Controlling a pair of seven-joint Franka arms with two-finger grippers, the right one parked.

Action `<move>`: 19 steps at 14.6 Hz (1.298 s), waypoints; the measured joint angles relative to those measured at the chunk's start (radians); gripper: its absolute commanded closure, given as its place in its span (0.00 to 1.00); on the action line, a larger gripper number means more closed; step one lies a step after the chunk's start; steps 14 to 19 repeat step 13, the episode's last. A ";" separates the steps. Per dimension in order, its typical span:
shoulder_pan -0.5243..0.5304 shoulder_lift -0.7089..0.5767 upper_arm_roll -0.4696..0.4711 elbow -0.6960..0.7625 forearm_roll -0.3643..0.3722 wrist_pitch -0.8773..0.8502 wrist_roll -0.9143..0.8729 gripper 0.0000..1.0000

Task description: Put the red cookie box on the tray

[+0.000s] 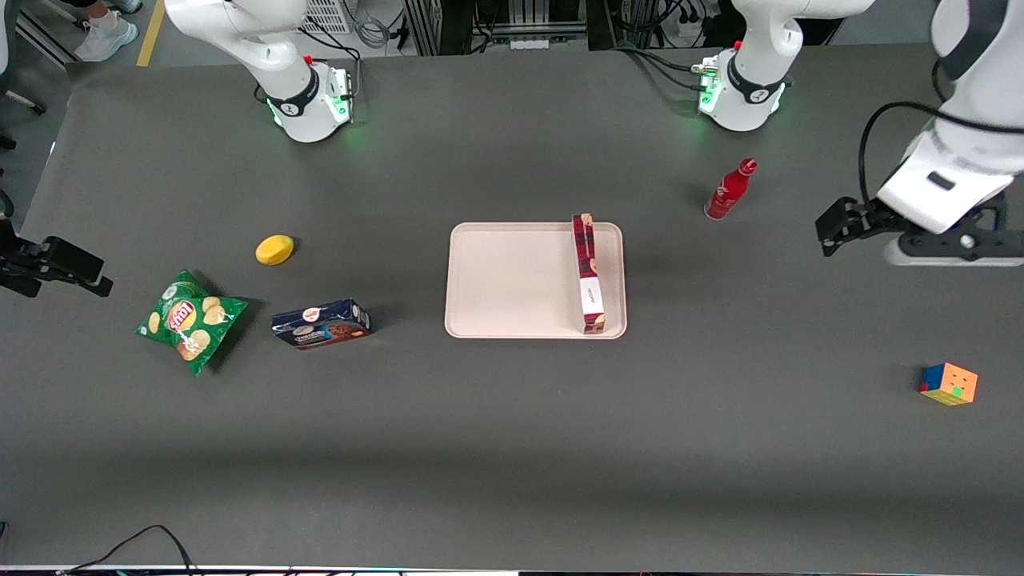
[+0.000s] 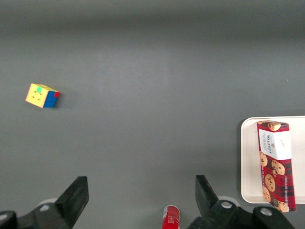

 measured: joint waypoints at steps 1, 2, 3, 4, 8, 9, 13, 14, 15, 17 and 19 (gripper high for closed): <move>0.000 0.000 0.001 0.023 0.000 -0.020 -0.001 0.00; 0.000 0.000 0.003 0.036 0.000 -0.032 -0.001 0.00; 0.001 0.001 0.005 0.040 -0.001 -0.036 -0.001 0.00; 0.005 0.003 0.009 0.039 -0.003 -0.036 -0.002 0.00; 0.026 0.018 0.019 0.039 -0.060 -0.036 -0.002 0.00; 0.027 0.020 0.022 0.039 -0.092 -0.036 -0.002 0.00; 0.028 0.029 0.032 0.039 -0.107 -0.036 -0.002 0.00; 0.028 0.029 0.032 0.039 -0.107 -0.036 -0.002 0.00; 0.028 0.029 0.032 0.039 -0.107 -0.036 -0.002 0.00; 0.028 0.029 0.032 0.039 -0.107 -0.036 -0.002 0.00; 0.028 0.029 0.032 0.039 -0.107 -0.036 -0.002 0.00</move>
